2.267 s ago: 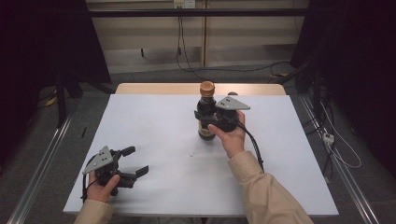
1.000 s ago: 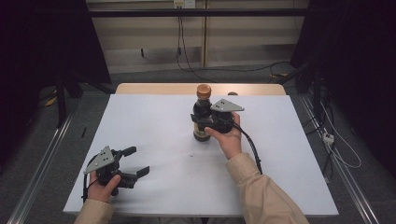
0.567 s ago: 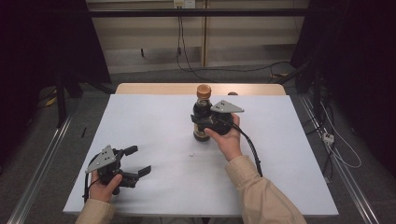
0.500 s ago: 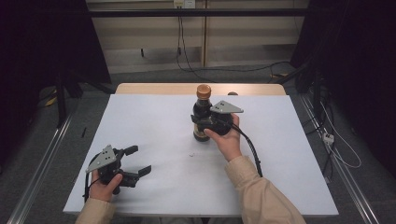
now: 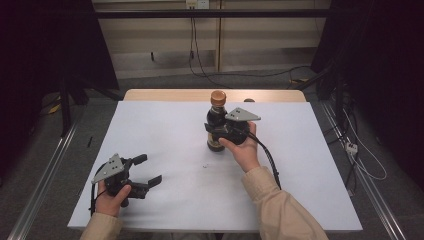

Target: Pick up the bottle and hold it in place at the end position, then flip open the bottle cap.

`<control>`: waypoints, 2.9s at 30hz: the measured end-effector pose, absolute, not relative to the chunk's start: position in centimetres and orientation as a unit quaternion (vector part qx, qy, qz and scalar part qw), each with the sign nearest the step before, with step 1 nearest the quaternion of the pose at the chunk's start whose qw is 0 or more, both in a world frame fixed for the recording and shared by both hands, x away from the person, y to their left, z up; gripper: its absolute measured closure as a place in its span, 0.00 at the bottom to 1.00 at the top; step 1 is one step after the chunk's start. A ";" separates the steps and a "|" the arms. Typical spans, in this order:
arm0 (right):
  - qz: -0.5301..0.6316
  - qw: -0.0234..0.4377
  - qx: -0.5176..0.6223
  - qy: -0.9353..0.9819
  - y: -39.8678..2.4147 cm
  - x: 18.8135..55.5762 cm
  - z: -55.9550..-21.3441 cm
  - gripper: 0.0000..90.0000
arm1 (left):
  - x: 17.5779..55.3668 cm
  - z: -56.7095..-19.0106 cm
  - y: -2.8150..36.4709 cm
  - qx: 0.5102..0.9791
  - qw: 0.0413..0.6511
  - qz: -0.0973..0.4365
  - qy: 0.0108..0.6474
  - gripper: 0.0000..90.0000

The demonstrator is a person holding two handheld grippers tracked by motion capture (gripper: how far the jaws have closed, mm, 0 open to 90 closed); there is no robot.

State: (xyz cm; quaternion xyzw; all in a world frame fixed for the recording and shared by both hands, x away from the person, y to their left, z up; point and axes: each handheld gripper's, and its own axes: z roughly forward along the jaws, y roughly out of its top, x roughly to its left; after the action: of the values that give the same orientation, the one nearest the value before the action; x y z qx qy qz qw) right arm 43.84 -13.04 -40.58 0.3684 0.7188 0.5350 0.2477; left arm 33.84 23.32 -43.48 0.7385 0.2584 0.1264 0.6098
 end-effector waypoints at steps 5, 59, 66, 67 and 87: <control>0.537 0.243 0.368 0.719 -13.1 43.9 -40.6 0.34 | 34.2 -42.6 23.1 0.732 0.611 0.138 0.268 0.04; 0.540 0.228 0.369 0.721 -13.3 44.0 -40.9 0.33 | 40.1 -37.4 16.2 0.776 0.552 0.116 0.281 0.75; 0.538 0.229 0.368 0.723 -13.3 44.0 -40.9 0.33 | 40.9 -36.8 15.6 0.776 0.556 0.115 0.275 0.79; 0.538 0.229 0.368 0.723 -13.3 44.0 -40.9 0.33 | 40.9 -36.7 15.5 0.777 0.556 0.112 0.273 0.79; 0.533 0.227 0.371 0.726 -13.2 44.0 -41.0 0.34 | 43.5 -33.4 13.1 0.781 0.563 0.048 0.265 1.00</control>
State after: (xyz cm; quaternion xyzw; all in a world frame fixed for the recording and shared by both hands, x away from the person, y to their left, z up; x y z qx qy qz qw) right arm 43.99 -13.23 -40.98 0.3711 0.7260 0.5327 0.2268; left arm 43.45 13.12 -33.36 0.7814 0.2654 0.0480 0.5627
